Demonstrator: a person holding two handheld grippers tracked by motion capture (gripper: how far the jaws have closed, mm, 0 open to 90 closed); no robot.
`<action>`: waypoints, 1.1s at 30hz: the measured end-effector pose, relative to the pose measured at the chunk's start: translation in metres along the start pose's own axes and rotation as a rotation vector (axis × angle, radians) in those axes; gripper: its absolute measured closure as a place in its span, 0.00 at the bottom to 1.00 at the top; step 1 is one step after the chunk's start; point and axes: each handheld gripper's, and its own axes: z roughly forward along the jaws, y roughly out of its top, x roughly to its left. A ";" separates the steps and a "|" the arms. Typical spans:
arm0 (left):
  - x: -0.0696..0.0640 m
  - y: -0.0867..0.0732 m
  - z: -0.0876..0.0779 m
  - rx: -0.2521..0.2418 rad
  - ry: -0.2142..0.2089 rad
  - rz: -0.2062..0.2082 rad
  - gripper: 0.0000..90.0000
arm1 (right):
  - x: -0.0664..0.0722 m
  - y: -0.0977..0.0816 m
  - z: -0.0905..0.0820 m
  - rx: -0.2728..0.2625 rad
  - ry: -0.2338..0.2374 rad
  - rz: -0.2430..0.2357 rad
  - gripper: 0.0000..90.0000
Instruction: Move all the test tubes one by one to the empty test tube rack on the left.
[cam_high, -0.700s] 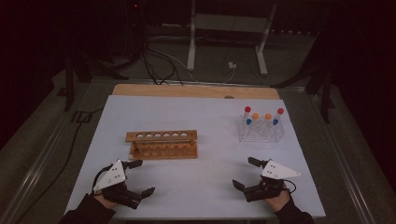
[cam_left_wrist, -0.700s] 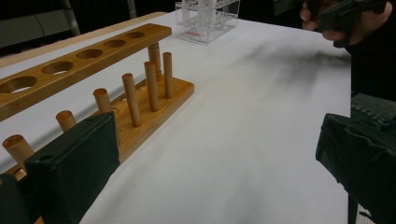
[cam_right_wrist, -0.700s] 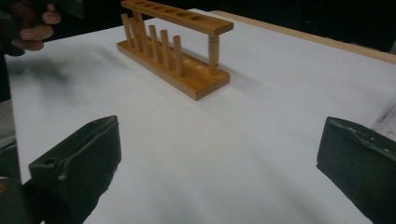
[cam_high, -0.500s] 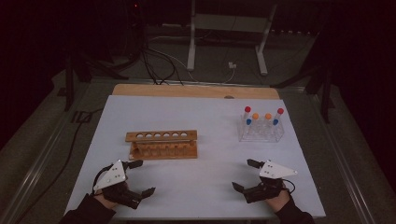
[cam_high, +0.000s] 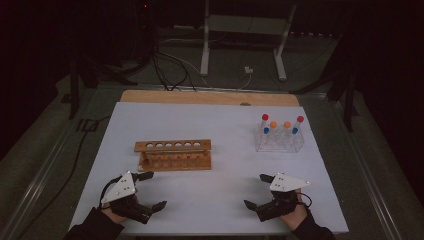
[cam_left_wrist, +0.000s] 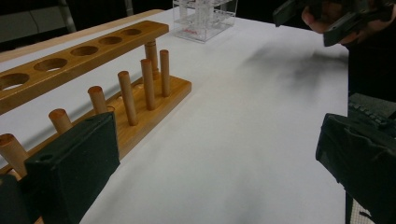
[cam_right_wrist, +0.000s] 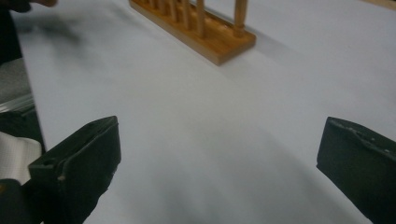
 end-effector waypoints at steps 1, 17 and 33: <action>0.000 0.000 0.000 0.000 0.000 0.002 0.00 | 0.002 0.002 -0.001 -0.004 -0.004 -0.003 0.00; 0.000 0.000 -0.001 -0.006 -0.002 -0.007 0.00 | -0.001 0.045 -0.024 -0.084 -0.046 -0.038 0.00; -0.001 0.001 -0.001 -0.006 -0.014 -0.005 0.00 | -0.036 0.060 -0.042 -0.153 -0.197 0.039 0.00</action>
